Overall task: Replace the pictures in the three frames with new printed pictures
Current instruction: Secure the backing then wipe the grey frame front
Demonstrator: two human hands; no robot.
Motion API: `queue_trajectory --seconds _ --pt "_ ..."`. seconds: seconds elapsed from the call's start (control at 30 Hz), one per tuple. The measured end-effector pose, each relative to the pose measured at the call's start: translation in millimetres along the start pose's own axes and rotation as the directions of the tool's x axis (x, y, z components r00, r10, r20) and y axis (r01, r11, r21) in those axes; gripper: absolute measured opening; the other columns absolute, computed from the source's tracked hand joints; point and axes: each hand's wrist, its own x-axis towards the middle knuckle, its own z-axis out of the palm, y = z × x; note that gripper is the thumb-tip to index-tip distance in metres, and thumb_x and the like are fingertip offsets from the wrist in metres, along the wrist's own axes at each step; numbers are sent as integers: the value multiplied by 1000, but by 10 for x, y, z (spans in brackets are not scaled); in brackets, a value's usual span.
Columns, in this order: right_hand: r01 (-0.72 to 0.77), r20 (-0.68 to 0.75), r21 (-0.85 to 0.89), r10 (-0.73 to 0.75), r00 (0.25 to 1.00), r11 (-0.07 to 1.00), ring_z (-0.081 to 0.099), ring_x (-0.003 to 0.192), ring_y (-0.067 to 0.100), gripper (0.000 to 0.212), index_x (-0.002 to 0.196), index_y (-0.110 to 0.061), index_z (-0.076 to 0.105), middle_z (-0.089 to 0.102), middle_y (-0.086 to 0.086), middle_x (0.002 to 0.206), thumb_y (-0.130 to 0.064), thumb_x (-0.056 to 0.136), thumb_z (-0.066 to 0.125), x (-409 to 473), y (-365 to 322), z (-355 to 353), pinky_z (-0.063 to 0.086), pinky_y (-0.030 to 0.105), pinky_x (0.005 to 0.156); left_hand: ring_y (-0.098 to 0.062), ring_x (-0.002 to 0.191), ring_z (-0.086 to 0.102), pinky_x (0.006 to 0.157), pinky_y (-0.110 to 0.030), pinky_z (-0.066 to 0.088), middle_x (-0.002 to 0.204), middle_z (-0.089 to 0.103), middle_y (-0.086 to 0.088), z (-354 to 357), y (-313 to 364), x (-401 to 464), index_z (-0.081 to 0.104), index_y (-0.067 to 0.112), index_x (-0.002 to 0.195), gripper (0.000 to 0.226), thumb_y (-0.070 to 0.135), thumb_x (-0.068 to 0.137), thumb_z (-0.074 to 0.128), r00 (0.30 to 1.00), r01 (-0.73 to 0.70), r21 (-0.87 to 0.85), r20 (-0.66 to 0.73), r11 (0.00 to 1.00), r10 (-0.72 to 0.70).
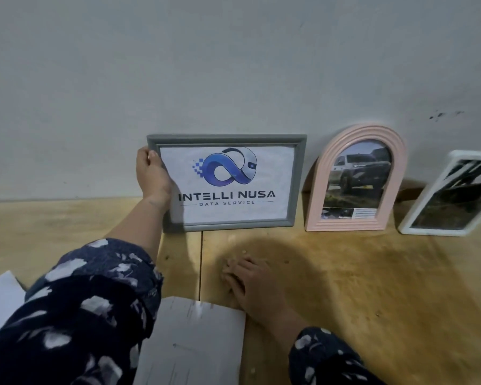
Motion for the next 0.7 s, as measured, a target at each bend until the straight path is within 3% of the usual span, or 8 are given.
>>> queue_trajectory --seconds 0.1,0.2,0.27,0.37,0.43,0.57,0.63,0.7 --pt "13 -18 -35 -13 1000 999 62 101 13 36 101 -21 72 71 -7 106 -35 95 39 9 -42 -13 41 27 98 -14 78 44 76 -26 35 81 51 5 22 -21 23 46 13 95 14 18 102 34 999 19 -13 -26 1000 -19" --pt "3 11 -28 -2 1000 1000 60 105 16 40 103 -20 71 70 -5 110 -35 95 35 14 -44 -28 33 26 103 -15 86 46 97 -38 36 86 53 8 8 0 3 47 19 97 11 24 98 37 996 66 -7 -62 998 -67" --pt "26 92 -41 -22 996 999 55 113 18 44 110 -20 68 66 -3 118 -39 96 31 20 -46 -46 36 31 107 -15 96 49 104 -40 28 90 53 15 13 82 -84 46 25 104 11 31 98 39 991 94 50 -101 994 -89" --pt "8 193 -13 -6 981 1000 47 120 18 40 124 -19 59 56 -1 129 -39 99 35 27 -33 -118 36 35 107 -19 119 42 99 -38 23 117 52 7 35 202 -266 45 22 122 30 34 94 43 970 61 195 -242 979 -12" --pt "-50 169 46 42 985 998 46 117 17 35 125 -17 56 52 -1 129 -34 99 41 39 13 -202 39 33 103 -24 122 37 98 -39 25 128 44 -4 84 234 -424 44 16 125 35 25 91 44 952 -23 315 -282 949 116" --pt "-229 49 97 225 973 968 48 111 12 32 118 -19 60 57 -3 118 -30 101 37 -10 324 -455 41 30 100 -26 114 38 88 -36 28 124 42 -11 304 189 -1020 46 11 123 42 7 81 49 937 -291 442 -47 848 346" --pt "-315 -25 107 319 947 943 50 111 16 33 117 -16 62 60 1 117 -27 101 35 -41 603 -629 40 33 100 -25 110 42 89 -38 36 118 45 -9 493 153 -1300 51 11 118 38 3 81 50 909 -415 418 154 808 388" --pt "-427 -86 120 437 895 897 48 116 18 32 121 -15 60 58 2 122 -24 101 37 -63 882 -893 36 30 102 -21 109 48 94 -39 44 112 48 -1 725 157 -1536 53 11 116 30 1 88 49 864 -458 313 375 832 336"
